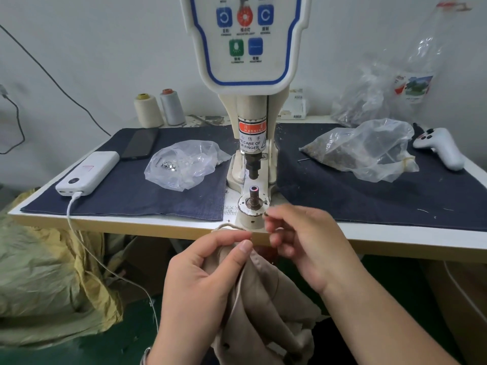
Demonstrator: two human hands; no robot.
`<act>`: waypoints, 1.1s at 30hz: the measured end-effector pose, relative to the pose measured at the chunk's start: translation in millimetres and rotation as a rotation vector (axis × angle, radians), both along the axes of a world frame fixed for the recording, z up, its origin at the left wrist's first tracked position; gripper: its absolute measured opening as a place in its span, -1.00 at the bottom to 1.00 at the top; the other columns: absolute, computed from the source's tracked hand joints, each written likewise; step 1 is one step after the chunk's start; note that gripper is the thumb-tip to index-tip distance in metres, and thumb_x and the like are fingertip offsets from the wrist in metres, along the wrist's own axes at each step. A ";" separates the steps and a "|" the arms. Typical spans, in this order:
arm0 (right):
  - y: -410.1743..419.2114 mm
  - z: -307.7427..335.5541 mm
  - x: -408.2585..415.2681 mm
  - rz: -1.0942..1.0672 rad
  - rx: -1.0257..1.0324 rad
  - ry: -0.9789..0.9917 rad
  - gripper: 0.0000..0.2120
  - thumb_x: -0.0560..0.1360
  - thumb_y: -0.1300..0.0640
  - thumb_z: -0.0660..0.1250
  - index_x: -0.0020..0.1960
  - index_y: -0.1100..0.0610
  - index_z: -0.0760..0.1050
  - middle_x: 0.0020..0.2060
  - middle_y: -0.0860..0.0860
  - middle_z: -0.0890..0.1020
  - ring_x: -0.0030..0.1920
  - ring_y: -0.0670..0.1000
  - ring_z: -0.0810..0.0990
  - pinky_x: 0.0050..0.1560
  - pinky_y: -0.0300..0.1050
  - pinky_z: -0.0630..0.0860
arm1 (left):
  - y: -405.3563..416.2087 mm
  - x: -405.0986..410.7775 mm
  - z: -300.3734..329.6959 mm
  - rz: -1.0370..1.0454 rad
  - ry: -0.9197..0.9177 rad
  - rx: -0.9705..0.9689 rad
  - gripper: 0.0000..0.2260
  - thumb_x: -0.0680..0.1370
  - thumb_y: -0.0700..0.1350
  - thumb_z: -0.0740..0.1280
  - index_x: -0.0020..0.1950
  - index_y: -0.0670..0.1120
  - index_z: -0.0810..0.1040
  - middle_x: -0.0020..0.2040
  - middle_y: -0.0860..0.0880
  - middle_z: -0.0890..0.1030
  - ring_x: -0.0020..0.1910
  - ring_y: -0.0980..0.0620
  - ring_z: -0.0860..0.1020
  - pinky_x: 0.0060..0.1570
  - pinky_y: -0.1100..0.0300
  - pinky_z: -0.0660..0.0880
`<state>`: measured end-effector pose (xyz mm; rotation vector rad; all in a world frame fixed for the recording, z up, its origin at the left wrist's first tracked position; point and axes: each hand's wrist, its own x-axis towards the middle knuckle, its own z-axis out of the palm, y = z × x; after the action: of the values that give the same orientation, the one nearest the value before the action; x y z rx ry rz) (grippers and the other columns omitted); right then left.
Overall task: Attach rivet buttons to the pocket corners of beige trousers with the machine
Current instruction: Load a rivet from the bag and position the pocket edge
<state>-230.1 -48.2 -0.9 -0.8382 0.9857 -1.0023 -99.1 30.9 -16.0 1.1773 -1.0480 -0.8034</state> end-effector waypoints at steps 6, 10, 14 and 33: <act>-41.9 2.6 18.4 -0.174 0.117 0.009 -0.89 0.44 0.22 0.43 -0.16 0.28 0.60 -0.46 0.07 0.63 -0.60 -0.11 0.44 -0.64 -0.32 0.23 | 0.8 5.1 -4.3 0.000 -0.022 0.043 -0.87 0.33 -0.02 0.48 -0.15 0.05 0.75 -0.13 -0.01 0.74 -0.08 0.11 0.69 -0.07 0.36 0.54; -52.6 2.7 28.3 -0.127 0.209 -0.079 -0.88 0.46 0.22 0.40 -0.22 0.25 0.59 -0.49 0.04 0.61 -0.63 -0.13 0.42 -0.67 -0.35 0.20 | 0.1 8.7 -5.6 0.016 -0.027 0.050 -0.84 0.32 0.03 0.47 -0.15 0.07 0.75 -0.13 -0.01 0.74 -0.10 0.12 0.68 -0.08 0.36 0.54; -55.6 1.3 31.1 -0.116 0.274 -0.114 -0.86 0.48 0.23 0.38 -0.24 0.24 0.58 -0.50 0.03 0.61 -0.64 -0.14 0.42 -0.67 -0.36 0.21 | 0.4 12.7 -6.8 0.024 -0.041 0.059 -0.87 0.34 0.04 0.50 -0.14 0.08 0.75 -0.10 0.00 0.74 -0.05 0.10 0.69 -0.05 0.25 0.57; -58.7 3.0 28.1 -0.090 0.239 -0.165 -0.89 0.49 0.27 0.33 -0.19 0.28 0.57 -0.50 0.05 0.60 -0.64 -0.13 0.40 -0.67 -0.35 0.21 | 0.7 13.2 -9.5 0.018 -0.028 0.058 -0.89 0.38 -0.01 0.49 -0.12 0.07 0.75 -0.09 0.00 0.74 -0.06 0.11 0.68 -0.05 0.36 0.53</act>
<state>-202.0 -106.9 2.1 -0.5094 0.9850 -0.9903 -86.0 31.7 -25.5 1.2483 -1.0415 -0.8095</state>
